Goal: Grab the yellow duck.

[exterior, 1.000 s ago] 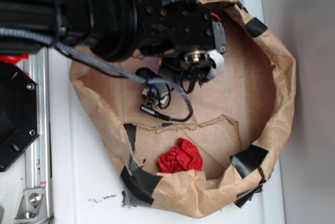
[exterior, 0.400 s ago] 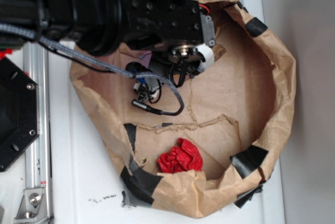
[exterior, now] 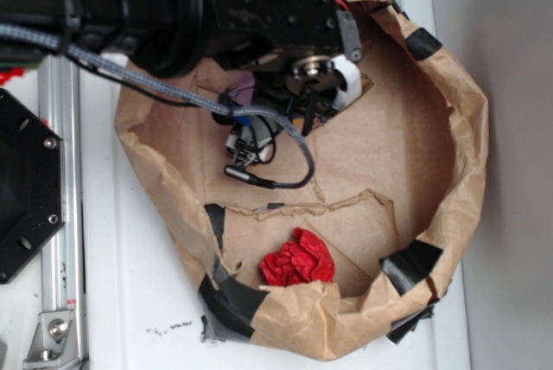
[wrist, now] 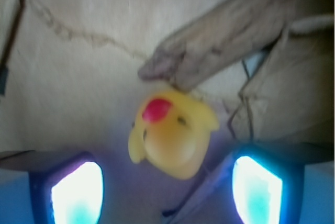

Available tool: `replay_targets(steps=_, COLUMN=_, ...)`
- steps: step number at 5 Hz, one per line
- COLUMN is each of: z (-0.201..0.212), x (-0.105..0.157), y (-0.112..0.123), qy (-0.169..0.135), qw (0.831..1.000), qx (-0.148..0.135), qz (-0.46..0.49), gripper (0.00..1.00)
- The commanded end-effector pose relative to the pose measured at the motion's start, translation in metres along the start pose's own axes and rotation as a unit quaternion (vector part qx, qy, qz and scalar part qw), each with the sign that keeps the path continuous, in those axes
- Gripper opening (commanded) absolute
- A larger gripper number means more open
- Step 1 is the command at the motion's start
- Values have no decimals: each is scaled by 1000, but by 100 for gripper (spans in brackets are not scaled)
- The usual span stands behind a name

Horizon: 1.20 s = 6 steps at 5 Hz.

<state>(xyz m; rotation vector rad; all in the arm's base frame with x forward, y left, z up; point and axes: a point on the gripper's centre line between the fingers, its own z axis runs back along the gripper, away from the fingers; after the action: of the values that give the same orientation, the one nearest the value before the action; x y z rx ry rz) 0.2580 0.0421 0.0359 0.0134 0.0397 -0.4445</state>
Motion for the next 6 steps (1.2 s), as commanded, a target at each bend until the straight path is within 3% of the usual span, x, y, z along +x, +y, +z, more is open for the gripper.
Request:
replay_targets(steps=1, z=22, x=23, y=5, qy=-58, qw=998, qx=-1, qz=7, gripper=100)
replay_targets(steps=3, z=9, x=22, y=-13, qy=-47, qw=999, qx=-14, qz=-20, gripper=100)
replay_targets(steps=5, z=-12, x=11, y=-4, qy=-25, qw=1000, qx=-5, qz=-8, gripper=100)
replay_targets(steps=6, z=-6, x=8, y=0, qy=-38, qw=999, qx=1, qz=-1, gripper=0)
